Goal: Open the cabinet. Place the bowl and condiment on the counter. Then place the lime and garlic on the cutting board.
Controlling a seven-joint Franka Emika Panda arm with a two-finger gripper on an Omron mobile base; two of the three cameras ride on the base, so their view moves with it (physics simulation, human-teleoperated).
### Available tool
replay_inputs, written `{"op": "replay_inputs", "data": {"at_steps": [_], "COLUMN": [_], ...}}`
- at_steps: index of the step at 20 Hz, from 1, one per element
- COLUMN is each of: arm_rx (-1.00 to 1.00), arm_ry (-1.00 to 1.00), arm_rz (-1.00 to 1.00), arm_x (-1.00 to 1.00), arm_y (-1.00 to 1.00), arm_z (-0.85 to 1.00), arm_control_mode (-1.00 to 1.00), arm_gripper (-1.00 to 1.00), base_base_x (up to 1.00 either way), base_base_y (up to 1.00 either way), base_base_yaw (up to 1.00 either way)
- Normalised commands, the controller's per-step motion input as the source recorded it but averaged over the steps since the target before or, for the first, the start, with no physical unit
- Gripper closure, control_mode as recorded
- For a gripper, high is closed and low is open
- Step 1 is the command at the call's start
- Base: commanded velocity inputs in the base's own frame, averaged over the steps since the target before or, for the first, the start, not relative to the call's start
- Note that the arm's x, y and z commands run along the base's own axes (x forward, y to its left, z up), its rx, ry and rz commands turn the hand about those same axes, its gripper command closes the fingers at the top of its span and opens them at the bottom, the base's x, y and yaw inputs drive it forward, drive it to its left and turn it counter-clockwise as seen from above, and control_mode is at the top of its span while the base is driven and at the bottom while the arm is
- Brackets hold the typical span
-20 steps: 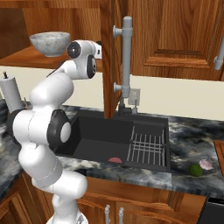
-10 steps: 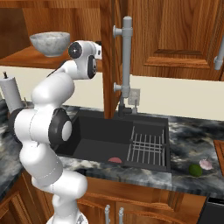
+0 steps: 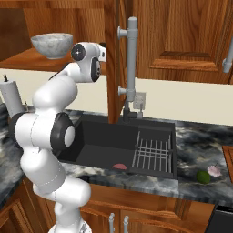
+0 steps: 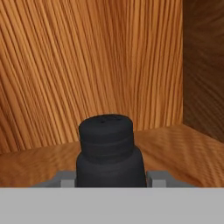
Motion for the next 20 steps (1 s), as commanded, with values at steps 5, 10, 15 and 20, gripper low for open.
{"op": "replay_inputs", "data": {"at_steps": [5, 10, 15, 20], "arm_rx": [0.00, 0.00, 0.00, 0.00], "arm_ry": [0.00, 0.00, -0.02, 0.00], "arm_rz": [0.00, -0.02, -0.08, -0.11], "arm_x": [-0.03, -0.11, -0.42, -0.47], "arm_y": [0.00, 0.07, 0.05, 0.07], "arm_z": [0.00, 0.00, 0.00, 0.05], "arm_control_mode": [-1.00, -1.00, -1.00, -1.00], "arm_gripper": [1.00, 1.00, 1.00, 1.00], "base_base_x": [0.00, 0.00, 0.00, 0.00], "base_base_y": [0.00, 0.00, 0.00, 0.00], "base_base_yaw": [0.00, 0.00, 0.00, 0.00]}}
